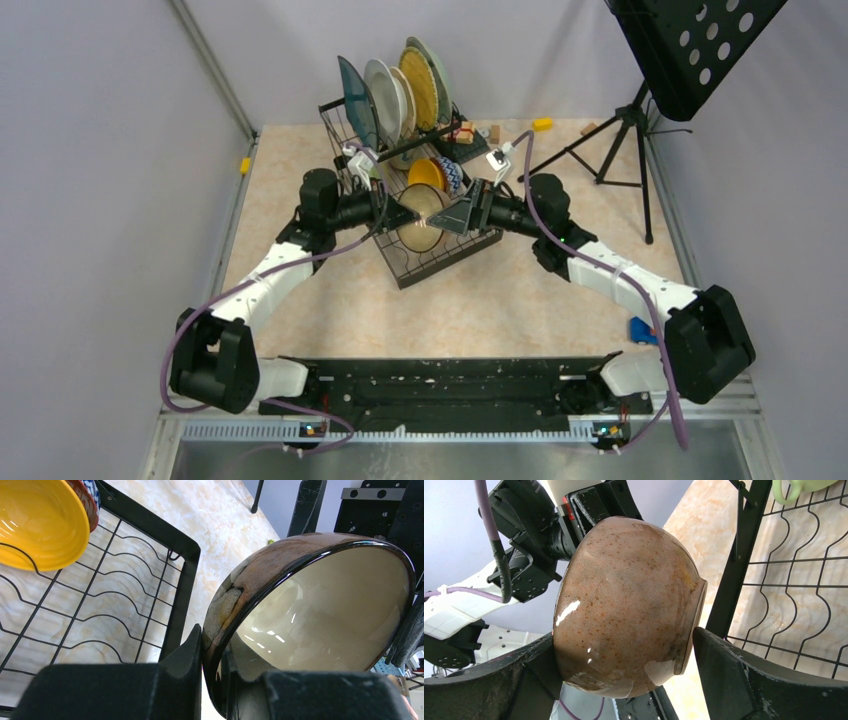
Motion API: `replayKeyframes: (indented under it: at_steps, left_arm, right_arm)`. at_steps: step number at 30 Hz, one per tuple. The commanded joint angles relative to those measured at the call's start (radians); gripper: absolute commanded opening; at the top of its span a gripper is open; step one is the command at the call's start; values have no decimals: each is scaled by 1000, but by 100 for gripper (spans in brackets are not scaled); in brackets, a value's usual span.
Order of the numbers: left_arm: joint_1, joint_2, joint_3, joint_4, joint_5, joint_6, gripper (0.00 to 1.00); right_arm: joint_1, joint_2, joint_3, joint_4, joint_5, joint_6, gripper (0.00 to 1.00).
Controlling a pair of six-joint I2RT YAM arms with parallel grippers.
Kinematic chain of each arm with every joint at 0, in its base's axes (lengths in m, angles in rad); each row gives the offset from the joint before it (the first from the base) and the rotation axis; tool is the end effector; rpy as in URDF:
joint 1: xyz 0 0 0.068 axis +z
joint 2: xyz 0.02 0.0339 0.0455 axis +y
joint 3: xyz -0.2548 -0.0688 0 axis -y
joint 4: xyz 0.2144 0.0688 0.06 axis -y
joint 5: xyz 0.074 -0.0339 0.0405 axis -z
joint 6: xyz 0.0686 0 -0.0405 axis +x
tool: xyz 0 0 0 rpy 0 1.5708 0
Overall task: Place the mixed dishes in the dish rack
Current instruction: Insert the bowl into the dish rack.
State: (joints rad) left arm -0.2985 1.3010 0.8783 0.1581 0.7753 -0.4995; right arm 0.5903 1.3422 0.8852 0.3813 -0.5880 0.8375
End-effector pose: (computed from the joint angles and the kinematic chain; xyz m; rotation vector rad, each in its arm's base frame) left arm 0.2640 -0.1315 0.2937 0.3912 1.9074 -1.2517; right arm 0.2379 0.2052 0.3110 -0.2819 1.8648 1.5177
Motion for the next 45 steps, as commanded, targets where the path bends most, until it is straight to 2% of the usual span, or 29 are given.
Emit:
replayKeyframes:
  at_steps: [1,7,9,10,16,17,23,27,40,43,45]
  left_arm:
    - [-19,-36,22,169,103,-44,0]
    - [-19,-29,20,165,96,-34,0]
    - [-19,-24,22,167,95,-37,0]
    - [-18,-20,24,167,94,-37,0]
    - [-19,12,34,157,101,-42,12]
    - [-20,16,36,155,97,-40,15]
    - [-19,27,37,91,55,1,24]
    - [-19,47,38,71,45,12,32]
    - [-19,66,25,55,17,20,43]
    - [-19,66,22,49,3,24,47]
    - [-19,61,18,47,-10,27,55]
  right_arm:
    - [6,7,15,30,48,-3,89]
    - [6,1,9,27,45,-4,78]
    - [6,-7,8,24,56,-17,68]
    - [6,-8,11,16,62,-26,66]
    - [9,8,37,-14,57,-50,64]
    - [9,11,38,-14,59,-48,62]
    - [12,38,47,-81,135,-26,57]
    - [13,70,51,-57,123,-2,56]
    - [13,97,39,-56,163,28,52]
    - [13,100,36,-65,178,23,50]
    - [12,102,37,-70,183,20,49]
